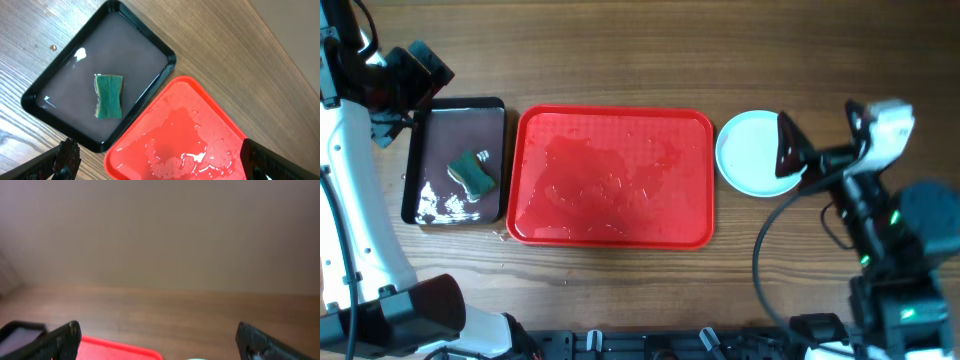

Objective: Clean dirty plates on tray and stack at the side

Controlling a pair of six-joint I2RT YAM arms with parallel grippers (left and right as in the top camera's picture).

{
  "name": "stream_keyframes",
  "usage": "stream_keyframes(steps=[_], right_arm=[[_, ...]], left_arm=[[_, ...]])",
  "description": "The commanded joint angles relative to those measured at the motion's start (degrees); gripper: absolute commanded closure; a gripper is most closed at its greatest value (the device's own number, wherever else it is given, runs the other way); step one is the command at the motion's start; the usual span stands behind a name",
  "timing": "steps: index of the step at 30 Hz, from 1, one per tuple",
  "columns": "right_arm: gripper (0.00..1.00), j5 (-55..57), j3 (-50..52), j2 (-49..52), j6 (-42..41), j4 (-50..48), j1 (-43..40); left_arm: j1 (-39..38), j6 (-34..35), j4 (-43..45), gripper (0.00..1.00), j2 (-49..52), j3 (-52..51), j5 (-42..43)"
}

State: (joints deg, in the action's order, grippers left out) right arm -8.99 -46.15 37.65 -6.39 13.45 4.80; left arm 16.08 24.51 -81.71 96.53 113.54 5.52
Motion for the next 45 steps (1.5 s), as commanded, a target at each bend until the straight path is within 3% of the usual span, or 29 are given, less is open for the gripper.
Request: stream_keyframes(steps=[1,4,9,19,45], right_arm=[[0.00,0.46,15.85,-9.62,-1.64,-9.53,-0.37],[0.00,1.70,25.77,-16.92,-4.28,-15.45,-0.37],[0.00,5.03,35.91,-26.14,-11.04,-16.87,-0.37],[0.00,5.35,45.94,-37.64,-8.50,-16.17,-0.37],[0.00,5.14,45.86,-36.85,-5.75,-13.60,-0.26]], left_arm=[[-0.20,-0.07,0.00,0.00,0.13,0.48,0.66],[-0.20,-0.07,0.00,0.00,0.13,0.48,0.66],[-0.20,-0.07,0.00,0.00,0.13,0.48,0.66],[-0.20,-0.07,0.00,0.00,0.13,0.48,0.66],[-0.20,-0.07,0.02,0.00,0.13,0.48,0.66]])
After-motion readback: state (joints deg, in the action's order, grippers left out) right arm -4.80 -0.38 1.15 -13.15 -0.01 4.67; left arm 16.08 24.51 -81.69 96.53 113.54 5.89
